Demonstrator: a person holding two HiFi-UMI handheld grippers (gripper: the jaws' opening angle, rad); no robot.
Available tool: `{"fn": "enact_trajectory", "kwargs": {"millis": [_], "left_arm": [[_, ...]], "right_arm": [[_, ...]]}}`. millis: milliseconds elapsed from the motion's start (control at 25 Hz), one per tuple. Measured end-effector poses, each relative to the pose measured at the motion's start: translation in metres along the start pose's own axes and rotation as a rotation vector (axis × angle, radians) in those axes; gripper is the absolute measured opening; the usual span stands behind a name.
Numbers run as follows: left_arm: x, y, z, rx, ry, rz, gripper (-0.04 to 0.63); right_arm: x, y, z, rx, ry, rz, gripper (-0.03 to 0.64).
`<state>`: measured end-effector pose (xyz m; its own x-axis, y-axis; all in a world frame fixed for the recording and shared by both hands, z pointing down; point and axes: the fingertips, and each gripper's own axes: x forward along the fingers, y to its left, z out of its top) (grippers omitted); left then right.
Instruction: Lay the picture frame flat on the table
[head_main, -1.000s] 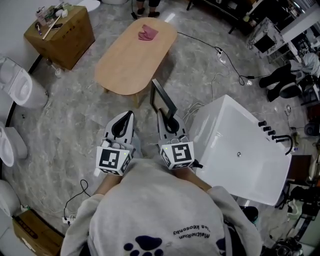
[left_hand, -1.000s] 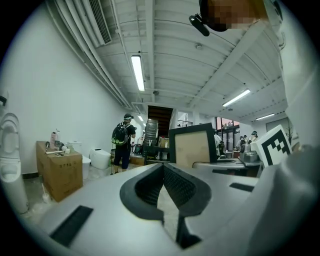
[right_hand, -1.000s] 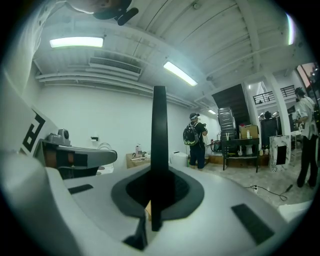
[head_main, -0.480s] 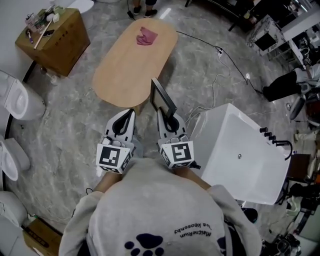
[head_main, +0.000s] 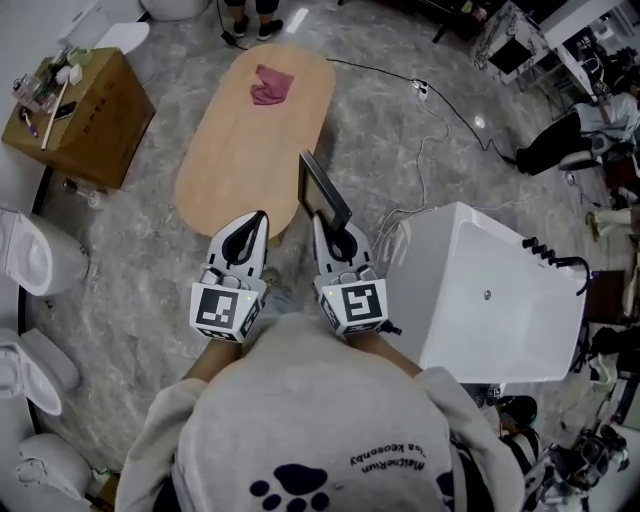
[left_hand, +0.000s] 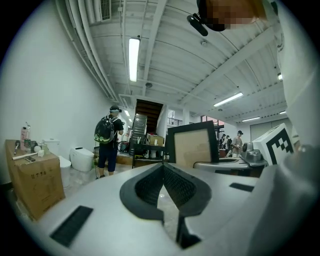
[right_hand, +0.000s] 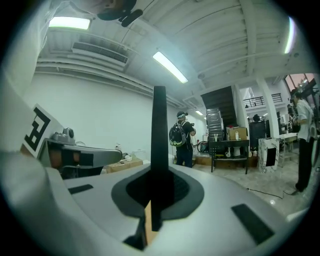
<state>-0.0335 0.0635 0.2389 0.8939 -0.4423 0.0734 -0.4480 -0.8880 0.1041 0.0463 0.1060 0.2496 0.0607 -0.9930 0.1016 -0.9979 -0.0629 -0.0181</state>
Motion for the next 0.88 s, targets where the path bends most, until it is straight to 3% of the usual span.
{"fn": "enact_trajectory", "kwargs": {"millis": [160, 480, 680, 880], "left_arm": [[0.016, 0.011, 0.001, 0.004, -0.012, -0.029, 0.011], [0.020, 0.023, -0.012, -0.048, 0.008, 0.001, 0.011], [0.026, 0.029, -0.015, -0.054, 0.017, 0.029, 0.011], [0.038, 0.050, -0.012, -0.066, 0.009, 0.137, 0.011]], "right_arm": [[0.007, -0.008, -0.003, -0.001, 0.004, -0.040, 0.018], [0.010, -0.023, -0.011, 0.002, 0.046, -0.057, 0.018], [0.029, -0.028, -0.010, 0.007, 0.047, -0.021, 0.018], [0.068, -0.028, -0.008, 0.000, 0.059, 0.111, 0.018]]}}
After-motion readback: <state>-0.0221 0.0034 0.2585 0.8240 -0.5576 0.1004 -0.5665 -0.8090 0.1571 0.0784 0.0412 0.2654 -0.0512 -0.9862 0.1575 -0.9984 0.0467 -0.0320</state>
